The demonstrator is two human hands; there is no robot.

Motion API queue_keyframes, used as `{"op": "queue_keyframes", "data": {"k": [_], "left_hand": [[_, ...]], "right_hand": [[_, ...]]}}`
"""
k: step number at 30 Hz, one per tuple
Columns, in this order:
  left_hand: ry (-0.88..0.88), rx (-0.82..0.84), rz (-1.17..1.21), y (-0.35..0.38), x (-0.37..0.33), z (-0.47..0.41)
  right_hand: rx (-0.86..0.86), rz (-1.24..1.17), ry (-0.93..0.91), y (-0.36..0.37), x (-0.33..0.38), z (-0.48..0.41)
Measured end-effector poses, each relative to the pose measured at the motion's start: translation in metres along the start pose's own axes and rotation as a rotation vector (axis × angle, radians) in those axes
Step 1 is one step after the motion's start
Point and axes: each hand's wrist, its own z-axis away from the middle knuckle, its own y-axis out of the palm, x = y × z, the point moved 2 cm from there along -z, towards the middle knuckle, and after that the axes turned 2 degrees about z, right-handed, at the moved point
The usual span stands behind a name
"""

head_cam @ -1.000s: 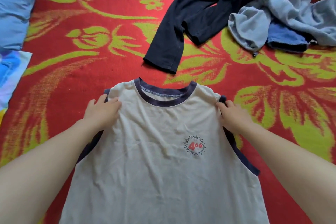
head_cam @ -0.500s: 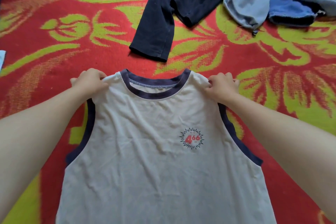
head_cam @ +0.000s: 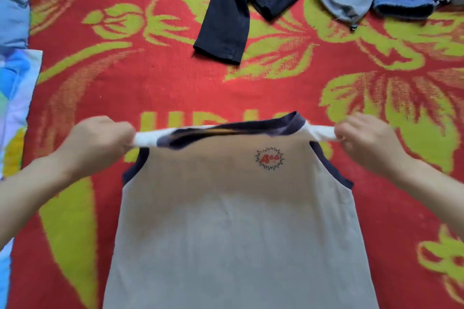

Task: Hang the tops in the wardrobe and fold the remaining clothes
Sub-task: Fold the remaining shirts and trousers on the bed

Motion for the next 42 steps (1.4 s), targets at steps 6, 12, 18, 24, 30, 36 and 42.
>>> {"op": "queue_keyframes", "data": {"k": [6, 12, 18, 24, 30, 36, 42], "left_hand": [[0.433, 0.178, -0.177, 0.072, -0.051, 0.094], [0.074, 0.451, -0.193, 0.109, -0.07, 0.102], [-0.05, 0.334, -0.07, 0.088, -0.085, 0.063], [0.127, 0.429, -0.051, 0.105, -0.089, 0.09], [0.234, 0.339, 0.016, 0.098, -0.086, 0.1], [0.131, 0.592, -0.115, 0.097, -0.089, 0.114], [-0.187, 0.26, -0.132, 0.088, -0.073, 0.055]], "right_hand": [[0.254, 0.222, -0.385, 0.041, 0.043, 0.092], [0.515, 0.326, -0.165, 0.06, 0.078, 0.086], [0.541, 0.211, -0.09, 0.053, 0.103, 0.051], [0.672, 0.262, -0.166, 0.063, 0.101, 0.081], [0.712, 0.218, -0.164, 0.054, 0.091, 0.084], [0.749, 0.234, -0.208, 0.061, 0.097, 0.101], [0.404, 0.295, 0.1, 0.064, 0.084, 0.029]]}}
